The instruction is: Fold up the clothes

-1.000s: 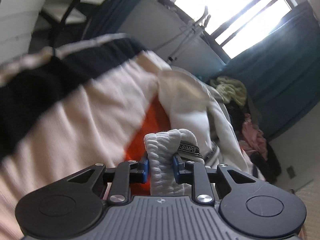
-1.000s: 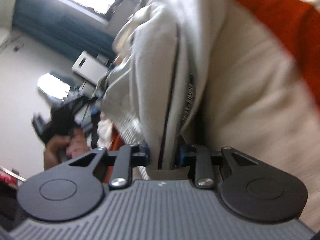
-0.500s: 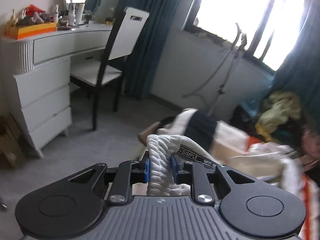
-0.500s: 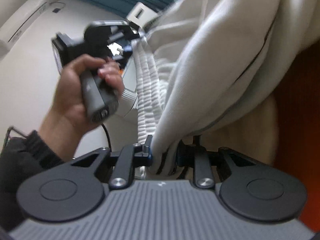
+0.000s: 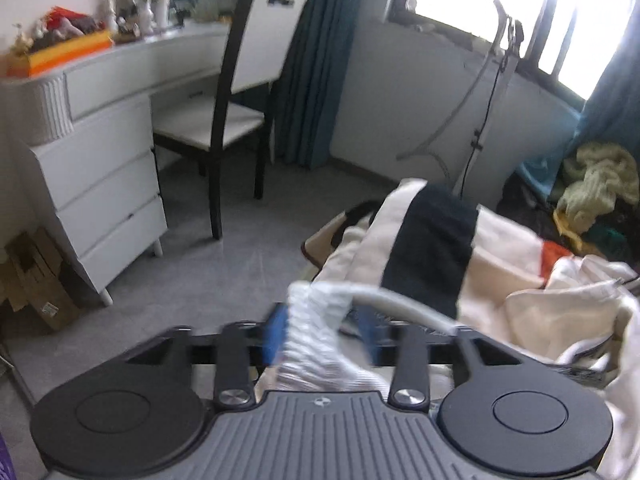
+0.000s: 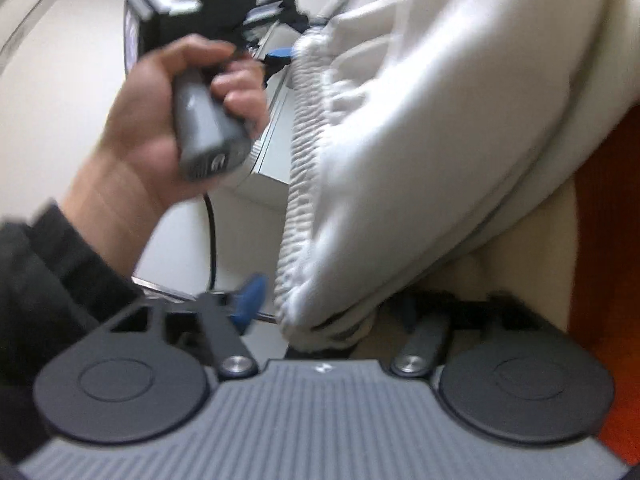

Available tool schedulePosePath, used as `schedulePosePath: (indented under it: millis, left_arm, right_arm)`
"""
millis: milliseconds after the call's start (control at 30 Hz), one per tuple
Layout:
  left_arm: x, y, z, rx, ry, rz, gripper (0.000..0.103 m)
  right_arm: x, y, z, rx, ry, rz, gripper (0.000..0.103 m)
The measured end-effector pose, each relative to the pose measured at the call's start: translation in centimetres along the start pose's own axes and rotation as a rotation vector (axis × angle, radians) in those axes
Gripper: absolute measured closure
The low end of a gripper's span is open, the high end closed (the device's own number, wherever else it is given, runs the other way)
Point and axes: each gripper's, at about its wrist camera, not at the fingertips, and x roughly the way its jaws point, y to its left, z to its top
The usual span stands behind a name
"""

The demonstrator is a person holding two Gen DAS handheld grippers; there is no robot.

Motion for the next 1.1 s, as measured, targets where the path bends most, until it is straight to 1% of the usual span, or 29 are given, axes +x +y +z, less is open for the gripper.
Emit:
schedulePosePath:
  millis: [33, 100, 133, 233, 300, 367, 467, 533, 600, 667, 700, 733, 800, 900, 967, 1100]
  left_arm:
    - [-1.0, -0.5, -0.1, 0.006, -0.010, -0.003, 0.039]
    - [-3.2, -2.0, -0.5, 0.042, -0.027, -0.015, 0.033]
    - [-4.5, -3.0, -0.7, 0.066, -0.036, -0.020, 0.028]
    - [-7.9, -5.8, -1.1, 0.102, -0.056, -0.041, 0.026]
    - [-10.7, -7.9, -1.4, 0.104, -0.082, -0.080, 0.024]
    - [-13.6, -10.0, -2.1, 0.109, -0.109, -0.121, 0.022]
    - [-18.0, -13.1, -3.8, 0.135, -0.146, -0.174, 0.022]
    - [-21.1, -14.9, -5.8, 0.164, -0.180, -0.208, 0.022]
    - [-23.9, -16.6, -8.1, 0.224, -0.205, -0.235, 0.022]
    - [-26.6, -18.1, -10.8, 0.301, -0.241, -0.263, 0.019]
    - [-27.9, -18.7, -12.3, 0.331, -0.258, -0.294, 0.019]
    - [-29.1, -19.0, -13.8, 0.353, -0.272, -0.324, 0.019]
    - [-30.9, -19.4, -16.7, 0.363, -0.294, -0.362, 0.018]
    - [-32.2, -19.7, -20.8, 0.360, -0.305, -0.396, 0.018]
    - [-32.8, -19.8, -23.4, 0.351, -0.335, -0.387, 0.017]
    - [-32.5, -18.9, -28.0, 0.336, -0.341, -0.419, 0.016]
  right_arm:
    - [-0.7, 0.6, -0.4, -0.037, -0.010, -0.010, 0.018]
    - [-2.6, 1.7, -1.0, -0.100, -0.025, -0.029, 0.017]
    - [-3.6, 2.2, -1.3, -0.129, -0.032, -0.042, 0.018]
    - [-7.4, 3.5, -2.1, -0.207, -0.074, -0.110, 0.018]
    - [-10.7, 4.1, -2.3, -0.269, -0.117, -0.160, 0.018]
    - [-13.4, 5.5, -2.0, -0.328, -0.182, -0.216, 0.018]
    - [-17.9, 7.1, -1.4, -0.410, -0.286, -0.304, 0.018]
    - [-21.5, 7.4, -1.1, -0.456, -0.369, -0.374, 0.019]
    - [-25.1, 7.9, -1.6, -0.497, -0.461, -0.441, 0.019]
    - [-28.2, 7.9, -2.5, -0.531, -0.539, -0.491, 0.018]
    - [-29.7, 7.8, -3.1, -0.547, -0.574, -0.511, 0.018]
    - [-31.1, 7.7, -3.7, -0.562, -0.608, -0.532, 0.018]
    - [-33.1, 7.6, -4.7, -0.588, -0.665, -0.584, 0.018]
    - [-35.7, 6.7, -6.2, -0.600, -0.717, -0.622, 0.018]
    - [-37.2, 6.3, -7.3, -0.600, -0.739, -0.641, 0.018]
    - [-38.8, 4.7, -9.0, -0.599, -0.799, -0.658, 0.019]
